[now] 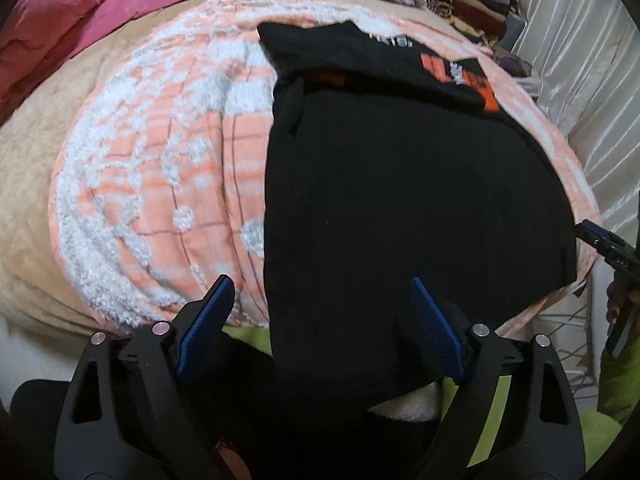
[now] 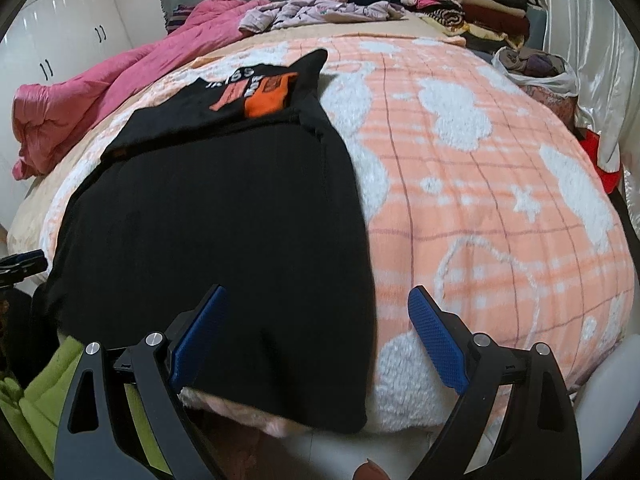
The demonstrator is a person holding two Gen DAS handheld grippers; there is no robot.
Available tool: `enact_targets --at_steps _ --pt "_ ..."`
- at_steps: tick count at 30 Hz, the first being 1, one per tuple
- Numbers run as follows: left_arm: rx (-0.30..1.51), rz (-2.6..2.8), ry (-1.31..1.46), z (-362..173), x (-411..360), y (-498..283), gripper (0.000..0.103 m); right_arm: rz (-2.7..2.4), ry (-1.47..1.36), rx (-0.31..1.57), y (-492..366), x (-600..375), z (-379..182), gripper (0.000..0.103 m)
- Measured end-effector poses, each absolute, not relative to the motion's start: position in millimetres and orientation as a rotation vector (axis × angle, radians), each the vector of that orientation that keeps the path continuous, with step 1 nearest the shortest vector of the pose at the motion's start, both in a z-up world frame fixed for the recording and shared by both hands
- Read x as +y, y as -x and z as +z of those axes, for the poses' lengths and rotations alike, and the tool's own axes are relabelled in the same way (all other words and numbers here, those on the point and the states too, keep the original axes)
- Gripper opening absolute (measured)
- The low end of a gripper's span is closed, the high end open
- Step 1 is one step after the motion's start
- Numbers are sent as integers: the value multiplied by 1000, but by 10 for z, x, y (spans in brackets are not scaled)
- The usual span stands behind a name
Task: Fold small clothes
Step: 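Close both tools on the sweatshirt hem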
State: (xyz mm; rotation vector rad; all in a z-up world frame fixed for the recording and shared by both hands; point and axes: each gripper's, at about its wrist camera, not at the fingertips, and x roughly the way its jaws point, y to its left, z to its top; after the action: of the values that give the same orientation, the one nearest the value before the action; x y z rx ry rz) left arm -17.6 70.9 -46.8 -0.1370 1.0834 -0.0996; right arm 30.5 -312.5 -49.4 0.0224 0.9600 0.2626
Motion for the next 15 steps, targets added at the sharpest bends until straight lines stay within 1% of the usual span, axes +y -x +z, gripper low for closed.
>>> enact_targets --at_steps 3,5,6,8,9,12,13,14,15 --pt "1107 -93 132 -528 698 163 79 281 -45 986 -263 -3159 -560 89" --pt "1119 -86 141 -565 725 154 77 294 -51 998 -241 -3167 -593 81" --pt "1126 -81 147 -583 743 152 76 297 -54 1007 -229 -3176 -618 80" --pt "1135 -77 165 -608 783 155 73 306 -67 1021 -214 -3193 -655 72" --pt "1139 -73 175 -616 804 154 73 312 -74 1025 -211 -3198 -672 71" --pt "1148 -72 200 -633 856 168 72 318 -92 1043 -213 -3219 -731 63" --pt "1153 -76 207 -643 866 173 72 321 -98 1047 -212 -3229 -751 56" --pt "1158 -79 214 -652 876 185 71 323 -103 1051 -209 -3244 -772 45" --pt "1165 -80 220 -666 884 191 70 335 -113 1053 -200 -3258 -776 38"
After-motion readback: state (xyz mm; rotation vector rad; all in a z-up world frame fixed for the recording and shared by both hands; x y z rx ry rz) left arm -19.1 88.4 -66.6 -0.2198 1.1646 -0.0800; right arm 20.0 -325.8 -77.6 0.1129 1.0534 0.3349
